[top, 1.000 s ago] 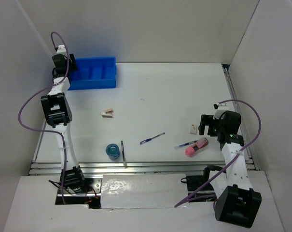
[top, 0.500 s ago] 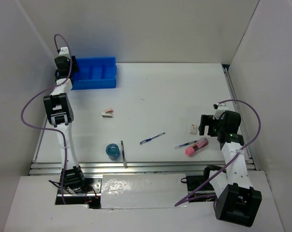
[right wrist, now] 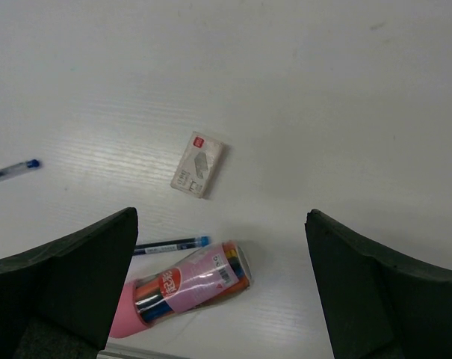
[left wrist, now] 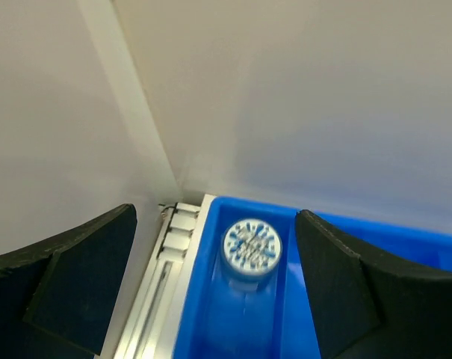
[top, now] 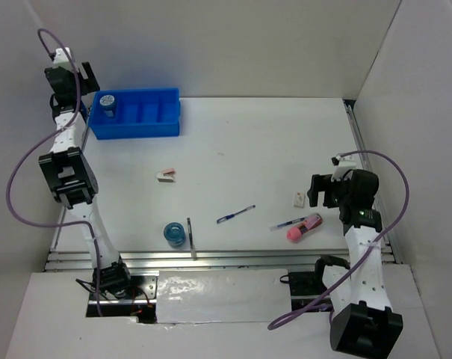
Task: Sort the stationery into containers
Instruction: Place the stationery in the storage box, then pick up the stationery from the corner of the board.
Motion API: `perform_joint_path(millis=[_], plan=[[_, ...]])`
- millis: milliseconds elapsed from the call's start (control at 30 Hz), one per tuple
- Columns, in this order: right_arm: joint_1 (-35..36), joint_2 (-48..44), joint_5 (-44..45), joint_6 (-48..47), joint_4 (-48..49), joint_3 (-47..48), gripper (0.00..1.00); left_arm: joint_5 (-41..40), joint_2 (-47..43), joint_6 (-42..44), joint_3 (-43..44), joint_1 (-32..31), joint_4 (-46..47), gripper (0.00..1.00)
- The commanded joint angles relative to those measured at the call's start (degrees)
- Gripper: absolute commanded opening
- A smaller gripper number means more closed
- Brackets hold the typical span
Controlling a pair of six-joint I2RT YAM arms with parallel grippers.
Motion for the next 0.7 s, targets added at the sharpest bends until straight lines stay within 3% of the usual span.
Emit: perform_joint_path(millis=[0, 100, 233, 367, 567, 667], plan=[[0.5, -2.6, -6.1, -3.2, -2.1, 5.6, 0.99, 9.6, -17.7, 1.1, -11.0, 1.5, 0.7, 0.99], [5.1, -1.2, -10.3, -1.7, -4.1, 8.0, 0.98, 17.0, -30.2, 0.8, -24.8, 3.6, -2.1, 0.99], [23.4, 3.2, -8.4, -0.1, -3.2, 11.2, 0.97, 27.6, -43.9, 1.9, -39.9, 8.0, -9.4, 0.99], [38.6, 11.1, -4.4, 0.7, 0.7, 14.8, 1.0, 31.8, -59.0, 7.4, -53.7, 10.3, -17.7, 0.99], [63.5, 23.0, 9.7, -3.5, 8.0, 20.9, 1.0, 36.2, -73.8, 12.0, -61.4, 12.4, -31.9, 0.99], [67.6, 30.4, 9.6, -1.8, 10.0, 25.1, 1.0, 37.6, -78.8, 13.3, -62.9, 12.7, -36.8, 0.99]])
